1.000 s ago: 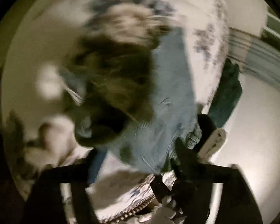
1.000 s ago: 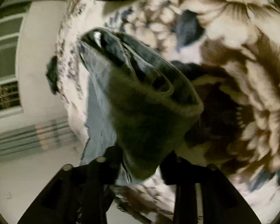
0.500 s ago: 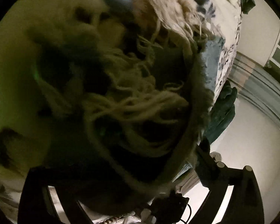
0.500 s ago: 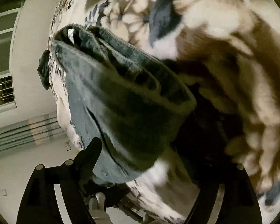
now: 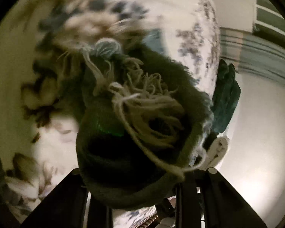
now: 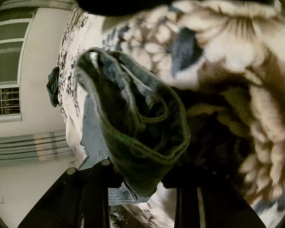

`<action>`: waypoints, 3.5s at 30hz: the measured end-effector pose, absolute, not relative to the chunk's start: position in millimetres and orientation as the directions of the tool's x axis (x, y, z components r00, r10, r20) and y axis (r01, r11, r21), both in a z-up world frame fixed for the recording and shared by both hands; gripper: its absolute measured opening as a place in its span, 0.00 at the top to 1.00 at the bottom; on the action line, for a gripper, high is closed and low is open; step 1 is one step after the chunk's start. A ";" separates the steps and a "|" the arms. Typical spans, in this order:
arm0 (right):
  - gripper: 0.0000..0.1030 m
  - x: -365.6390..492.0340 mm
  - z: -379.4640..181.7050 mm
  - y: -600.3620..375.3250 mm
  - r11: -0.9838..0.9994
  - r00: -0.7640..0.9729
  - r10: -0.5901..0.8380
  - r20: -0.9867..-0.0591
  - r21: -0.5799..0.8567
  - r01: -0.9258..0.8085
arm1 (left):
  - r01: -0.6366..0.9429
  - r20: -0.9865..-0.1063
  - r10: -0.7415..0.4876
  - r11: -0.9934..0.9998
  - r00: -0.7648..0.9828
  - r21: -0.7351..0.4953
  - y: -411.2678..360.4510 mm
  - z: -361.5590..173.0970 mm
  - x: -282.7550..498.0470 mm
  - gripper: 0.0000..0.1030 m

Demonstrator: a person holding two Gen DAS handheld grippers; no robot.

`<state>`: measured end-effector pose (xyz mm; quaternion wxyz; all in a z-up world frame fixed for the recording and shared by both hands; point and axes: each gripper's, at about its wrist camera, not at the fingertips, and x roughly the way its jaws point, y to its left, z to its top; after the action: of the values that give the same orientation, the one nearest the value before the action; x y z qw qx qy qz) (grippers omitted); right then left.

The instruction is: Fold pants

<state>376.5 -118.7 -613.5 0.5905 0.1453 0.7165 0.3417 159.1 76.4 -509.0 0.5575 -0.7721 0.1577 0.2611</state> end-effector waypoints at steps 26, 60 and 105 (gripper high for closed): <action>0.81 524.6 -268.9 -178.3 0.647 0.359 0.727 -0.586 0.759 -0.072 | -0.243 -0.356 -0.413 0.301 0.838 -0.922 171.2 -214.3 533.2 0.81; 0.81 595.3 -338.4 -231.3 0.679 0.591 0.570 -0.571 0.732 0.053 | -0.179 -0.438 -0.608 0.439 0.662 -0.880 138.1 -309.1 666.5 0.81; 0.03 353.4 -137.2 -178.4 0.995 0.674 -0.057 -0.737 0.013 0.098 | -0.064 -0.764 0.007 0.997 0.645 -0.045 37.3 -91.9 453.4 0.16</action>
<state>353.4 -178.4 -137.2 0.9145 0.0258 0.4016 -0.0424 453.4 37.3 -91.9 0.9062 -0.0339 0.4211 0.0197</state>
